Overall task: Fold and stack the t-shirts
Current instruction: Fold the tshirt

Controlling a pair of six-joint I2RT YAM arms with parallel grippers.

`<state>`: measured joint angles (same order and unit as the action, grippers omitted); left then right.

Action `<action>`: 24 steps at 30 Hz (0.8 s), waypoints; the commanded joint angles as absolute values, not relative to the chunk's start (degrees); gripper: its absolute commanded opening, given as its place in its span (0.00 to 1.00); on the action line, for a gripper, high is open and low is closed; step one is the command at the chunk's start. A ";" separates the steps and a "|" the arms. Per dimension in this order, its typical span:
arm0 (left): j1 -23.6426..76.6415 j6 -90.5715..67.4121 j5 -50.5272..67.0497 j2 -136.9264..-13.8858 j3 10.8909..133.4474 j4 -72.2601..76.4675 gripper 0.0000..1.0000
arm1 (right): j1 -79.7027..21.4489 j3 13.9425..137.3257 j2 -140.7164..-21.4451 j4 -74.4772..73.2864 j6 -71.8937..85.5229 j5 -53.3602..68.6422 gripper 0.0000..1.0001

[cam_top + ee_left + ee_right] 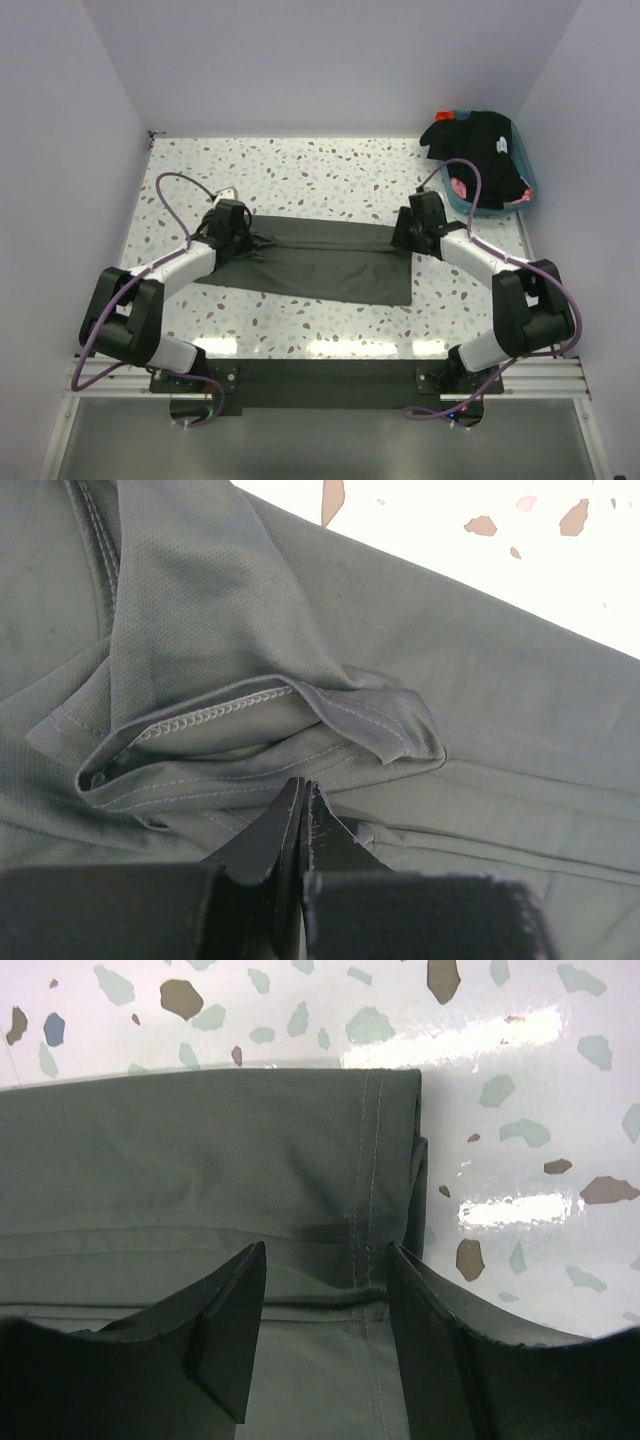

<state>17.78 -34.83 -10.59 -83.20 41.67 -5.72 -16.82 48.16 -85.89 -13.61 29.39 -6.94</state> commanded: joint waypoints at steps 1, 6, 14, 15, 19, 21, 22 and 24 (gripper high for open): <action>18.11 -34.63 -10.19 -80.16 40.52 -2.99 0.00 | -16.70 52.11 -87.45 -14.06 29.09 -9.14 0.55; 18.11 -33.93 -8.62 -78.66 42.53 -0.97 0.38 | -16.70 52.47 -87.98 -13.71 29.18 -9.14 0.55; 18.89 -36.99 -11.76 -82.70 48.25 -2.98 0.51 | -16.70 52.03 -87.98 -13.62 29.27 -9.49 0.55; 19.24 -37.70 -12.73 -84.10 48.69 -3.42 0.51 | -16.70 52.03 -87.98 -13.62 29.27 -9.49 0.55; 21.53 -42.79 -17.57 -86.39 50.80 -6.85 0.51 | -16.70 52.12 -87.89 -13.71 29.27 -9.67 0.55; 21.88 -44.46 -19.33 -87.27 51.15 -7.82 0.49 | -16.70 52.12 -87.72 -14.06 29.09 -9.49 0.55; 22.15 -46.13 -20.21 -87.54 51.67 -9.30 0.48 | -16.79 52.21 -87.71 -14.06 29.09 -9.67 0.55; 22.32 -47.28 -22.14 -88.07 51.94 -10.89 0.46 | -16.70 52.12 -87.63 -14.24 29.00 -9.67 0.55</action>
